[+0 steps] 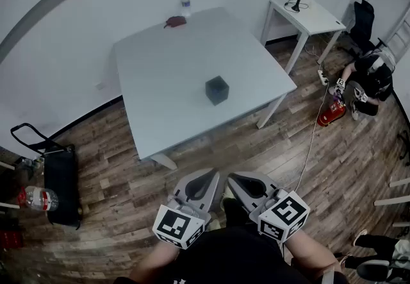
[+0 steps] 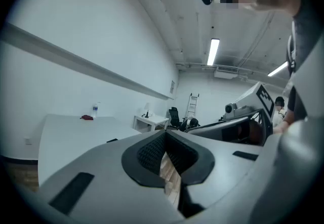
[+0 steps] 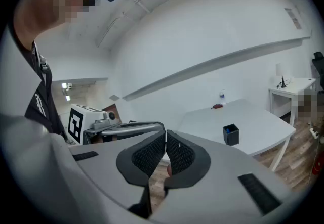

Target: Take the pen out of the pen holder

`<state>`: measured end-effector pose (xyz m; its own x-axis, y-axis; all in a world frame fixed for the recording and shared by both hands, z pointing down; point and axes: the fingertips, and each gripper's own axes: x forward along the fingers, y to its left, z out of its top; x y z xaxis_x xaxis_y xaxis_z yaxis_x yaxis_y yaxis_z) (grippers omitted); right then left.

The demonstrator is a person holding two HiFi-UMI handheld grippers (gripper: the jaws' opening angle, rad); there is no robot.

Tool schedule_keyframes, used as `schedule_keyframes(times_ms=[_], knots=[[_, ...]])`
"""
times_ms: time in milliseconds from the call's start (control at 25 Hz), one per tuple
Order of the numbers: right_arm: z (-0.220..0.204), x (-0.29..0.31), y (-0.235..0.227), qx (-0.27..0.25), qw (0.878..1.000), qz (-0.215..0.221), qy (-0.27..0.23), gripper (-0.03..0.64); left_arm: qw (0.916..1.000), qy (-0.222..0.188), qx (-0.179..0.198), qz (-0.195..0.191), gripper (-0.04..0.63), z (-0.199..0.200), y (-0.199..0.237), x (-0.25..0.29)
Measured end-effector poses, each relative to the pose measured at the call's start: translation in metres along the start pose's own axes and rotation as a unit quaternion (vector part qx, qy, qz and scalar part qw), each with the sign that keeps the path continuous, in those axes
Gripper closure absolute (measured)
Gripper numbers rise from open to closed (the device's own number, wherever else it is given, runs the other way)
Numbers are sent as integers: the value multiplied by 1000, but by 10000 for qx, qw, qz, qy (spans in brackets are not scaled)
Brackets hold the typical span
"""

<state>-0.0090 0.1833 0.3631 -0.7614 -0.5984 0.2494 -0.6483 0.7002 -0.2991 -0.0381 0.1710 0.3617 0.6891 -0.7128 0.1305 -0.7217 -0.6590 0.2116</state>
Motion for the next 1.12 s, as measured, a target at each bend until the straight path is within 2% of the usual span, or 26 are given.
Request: schedule_keyframes(times_ms=[320,600,800,1120], knots=[[28,34,-66,-57,9997,232,100,600,9996,70,62,253,589,11,42,66],[56,54,-117,-51,9987,502,105,600,9972,317,139,669,589,6,78,120],[60,64,-142,79,9980,592,192,600,9943,523,231,900,589,-3,102,149],[65,86,-178,270,9980,453,335,600,9919,808,265,947,589,-28,142,196]])
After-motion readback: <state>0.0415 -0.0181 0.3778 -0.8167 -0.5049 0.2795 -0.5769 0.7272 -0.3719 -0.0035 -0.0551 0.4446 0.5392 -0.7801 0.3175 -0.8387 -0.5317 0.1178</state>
